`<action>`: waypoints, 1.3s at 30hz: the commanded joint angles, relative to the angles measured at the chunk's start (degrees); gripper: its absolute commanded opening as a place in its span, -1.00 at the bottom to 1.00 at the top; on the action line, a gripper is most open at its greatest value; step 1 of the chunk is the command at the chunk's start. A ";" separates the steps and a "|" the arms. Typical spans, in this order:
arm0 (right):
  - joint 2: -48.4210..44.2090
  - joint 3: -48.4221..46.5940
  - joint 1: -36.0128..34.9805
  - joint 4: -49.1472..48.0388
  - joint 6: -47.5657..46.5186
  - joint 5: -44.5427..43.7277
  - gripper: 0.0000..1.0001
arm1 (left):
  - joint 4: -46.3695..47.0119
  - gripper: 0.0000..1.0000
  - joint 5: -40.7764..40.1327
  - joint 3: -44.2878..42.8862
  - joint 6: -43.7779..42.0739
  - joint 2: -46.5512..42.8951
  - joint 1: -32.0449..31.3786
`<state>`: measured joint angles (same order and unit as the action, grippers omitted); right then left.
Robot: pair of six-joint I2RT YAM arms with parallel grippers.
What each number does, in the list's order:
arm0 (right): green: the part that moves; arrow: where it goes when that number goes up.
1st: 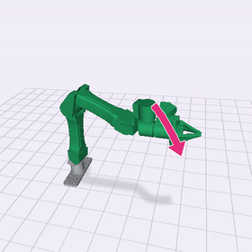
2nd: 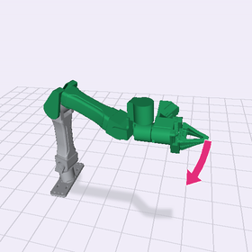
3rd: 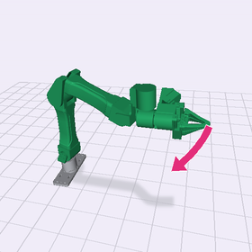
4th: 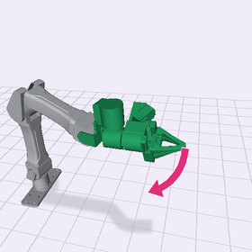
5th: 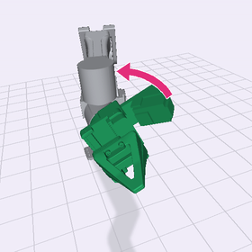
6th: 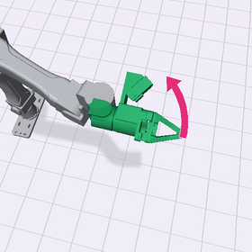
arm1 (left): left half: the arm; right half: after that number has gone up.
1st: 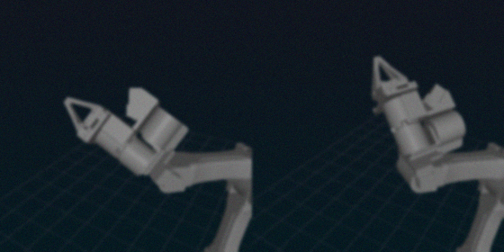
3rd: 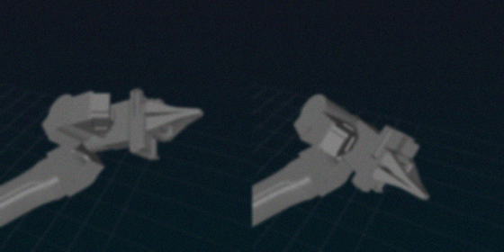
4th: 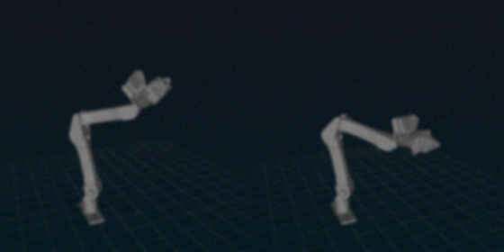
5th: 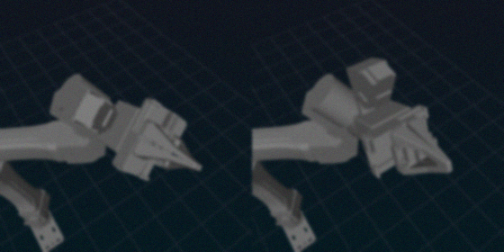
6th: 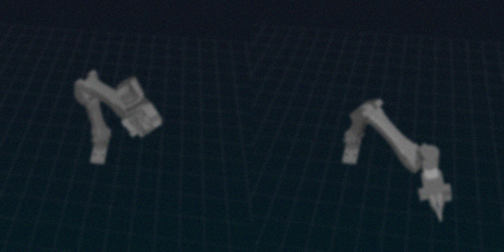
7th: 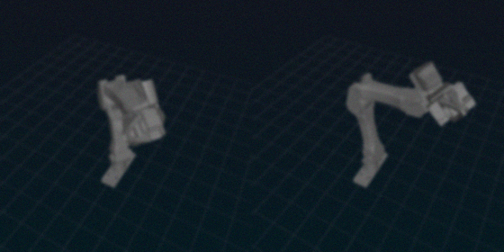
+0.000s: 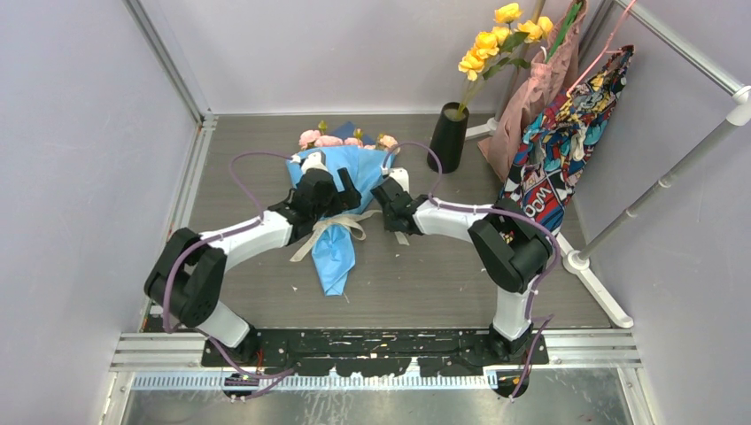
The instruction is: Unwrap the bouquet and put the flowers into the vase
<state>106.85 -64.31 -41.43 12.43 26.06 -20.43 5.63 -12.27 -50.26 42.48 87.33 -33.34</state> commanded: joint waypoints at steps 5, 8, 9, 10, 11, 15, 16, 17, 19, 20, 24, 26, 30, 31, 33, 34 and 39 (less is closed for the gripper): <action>-9.81 4.42 0.07 -0.86 0.90 3.80 -0.99 | 4.41 0.82 6.27 1.06 6.71 6.01 4.43; -14.57 6.15 0.08 -0.40 0.76 2.72 -0.99 | 5.08 0.82 7.90 2.00 7.37 7.06 6.06; -16.33 6.62 0.07 0.11 0.29 1.36 -0.99 | 5.00 0.82 7.90 2.21 7.29 7.21 6.17; -18.48 7.04 0.13 0.89 -0.40 -0.21 -0.99 | 5.07 0.82 7.88 2.37 7.20 7.20 6.19; -21.20 7.42 0.40 1.59 -1.07 -1.65 -0.99 | 5.17 0.82 7.87 2.53 7.18 7.10 6.16; -28.57 8.73 3.63 5.29 -2.62 -3.28 -0.99 | 6.71 0.79 8.15 4.00 7.95 6.23 6.18; -30.90 9.31 4.68 6.18 -2.57 -3.42 -0.99 | 6.91 0.79 8.29 4.25 7.97 5.95 6.20; -33.34 10.01 5.96 7.01 -2.24 -3.54 -0.99 | 6.67 0.79 8.24 4.35 7.83 5.76 6.19; -38.35 11.28 8.54 8.79 -1.20 -3.43 -0.99 | 5.89 0.79 7.61 4.46 7.46 5.53 6.19; -40.90 11.93 9.86 9.56 -0.63 -3.60 -0.99 | 5.40 0.80 6.87 4.53 7.40 5.36 6.18; -49.38 14.36 14.01 11.57 -0.23 -5.10 -0.99 | 5.55 0.96 5.48 5.60 7.31 4.58 6.18; -51.86 14.12 15.12 13.32 -0.25 -6.99 -0.99 | 5.18 0.96 5.47 5.42 6.97 4.43 6.18; -55.60 13.55 15.73 15.38 -0.39 -11.63 -0.99 | 4.79 0.97 5.54 5.08 6.81 4.43 6.18; -56.83 13.38 16.03 16.00 -0.44 -12.45 -0.99 | 4.94 0.97 5.71 5.19 6.90 4.43 6.18; -58.73 12.81 16.52 16.82 -0.51 -14.20 -0.99 | 5.05 0.97 5.85 5.39 6.96 4.37 6.18; -59.86 12.55 16.67 17.43 -0.30 -15.13 -0.99 | 5.01 0.97 5.79 5.47 6.85 4.27 6.18; -65.41 9.77 17.17 20.87 0.42 -20.20 -0.99 | 4.49 0.97 5.50 5.27 6.31 4.41 6.18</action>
<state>45.80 -50.30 -24.77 31.05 25.69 -33.47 11.77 -5.28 -45.80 49.52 92.99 -27.35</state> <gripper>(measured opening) 0.028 0.983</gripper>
